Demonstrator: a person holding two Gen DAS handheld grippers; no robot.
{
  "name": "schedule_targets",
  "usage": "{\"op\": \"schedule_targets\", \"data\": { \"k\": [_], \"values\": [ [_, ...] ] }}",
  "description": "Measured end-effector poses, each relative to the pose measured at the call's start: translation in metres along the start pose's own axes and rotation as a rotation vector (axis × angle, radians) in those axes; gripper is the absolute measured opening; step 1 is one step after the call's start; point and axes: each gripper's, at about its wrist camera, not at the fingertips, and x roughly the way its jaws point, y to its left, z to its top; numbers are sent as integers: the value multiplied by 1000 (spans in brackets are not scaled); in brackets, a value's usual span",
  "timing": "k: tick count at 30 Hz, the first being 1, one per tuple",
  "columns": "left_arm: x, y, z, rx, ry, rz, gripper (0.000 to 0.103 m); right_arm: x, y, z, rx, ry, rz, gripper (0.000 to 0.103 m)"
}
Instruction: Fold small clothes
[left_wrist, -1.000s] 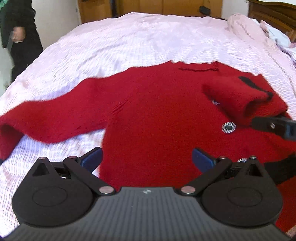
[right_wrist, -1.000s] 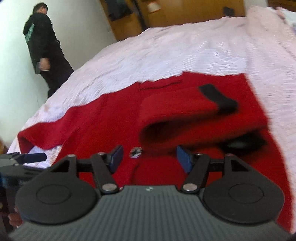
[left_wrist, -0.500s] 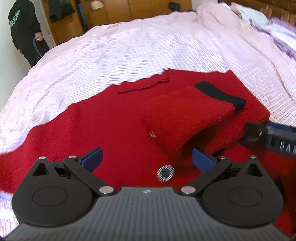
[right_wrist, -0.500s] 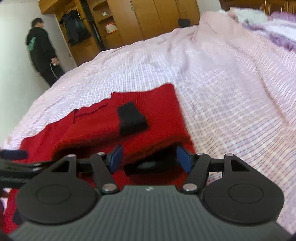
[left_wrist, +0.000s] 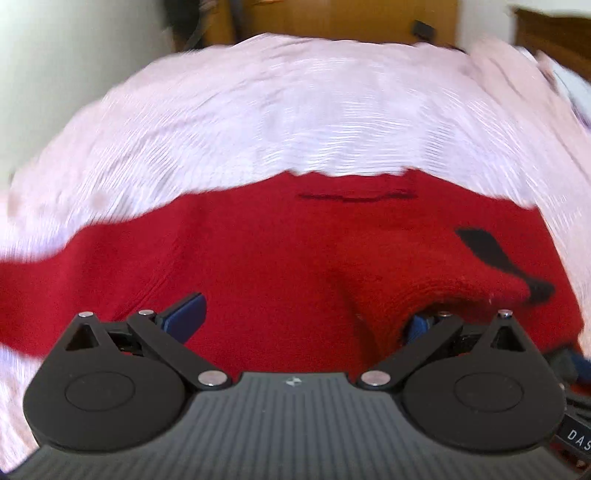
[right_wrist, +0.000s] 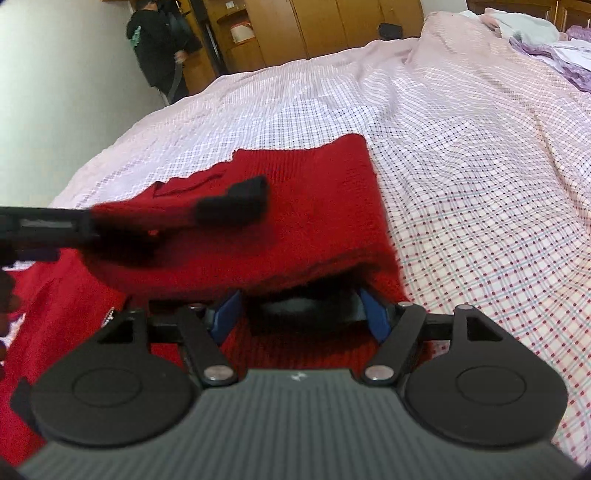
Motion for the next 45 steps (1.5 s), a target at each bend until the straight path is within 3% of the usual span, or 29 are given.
{"op": "schedule_targets", "data": {
  "k": [5,10,16,21,28,32,36,39,40,41,42,45],
  "values": [
    [4,51,-14,-185,80,-67,103,4,4,-2,-29,4,-19,72],
    [6,90,-35,-399,175,-233,103,7,11,-4,-71,10,-43,73],
    [-29,75,-44,-114,134,-164,103,-12,14,8,-54,65,-32,74],
    [-59,63,-56,52,93,-125,103,-36,10,12,-26,90,13,74],
    [-85,24,-51,248,8,-163,103,-56,6,-4,90,142,45,74],
    [-76,-12,-40,405,-31,-149,103,-57,6,-13,80,152,34,74],
    [-52,-45,-35,571,-41,-124,75,-52,5,-12,72,181,37,74],
    [-36,-59,-35,618,-23,-149,72,-50,9,-10,25,198,31,74],
    [-33,-61,-35,626,-26,-155,65,-49,10,-10,11,202,29,74],
    [-30,-63,-34,626,-35,-153,56,-48,10,-10,1,206,27,74],
    [-27,-62,-33,615,-39,-145,40,-47,10,-10,-5,208,23,74],
    [-32,-32,-18,423,-55,-199,37,-44,11,-13,-19,208,17,74]
  ]
}}
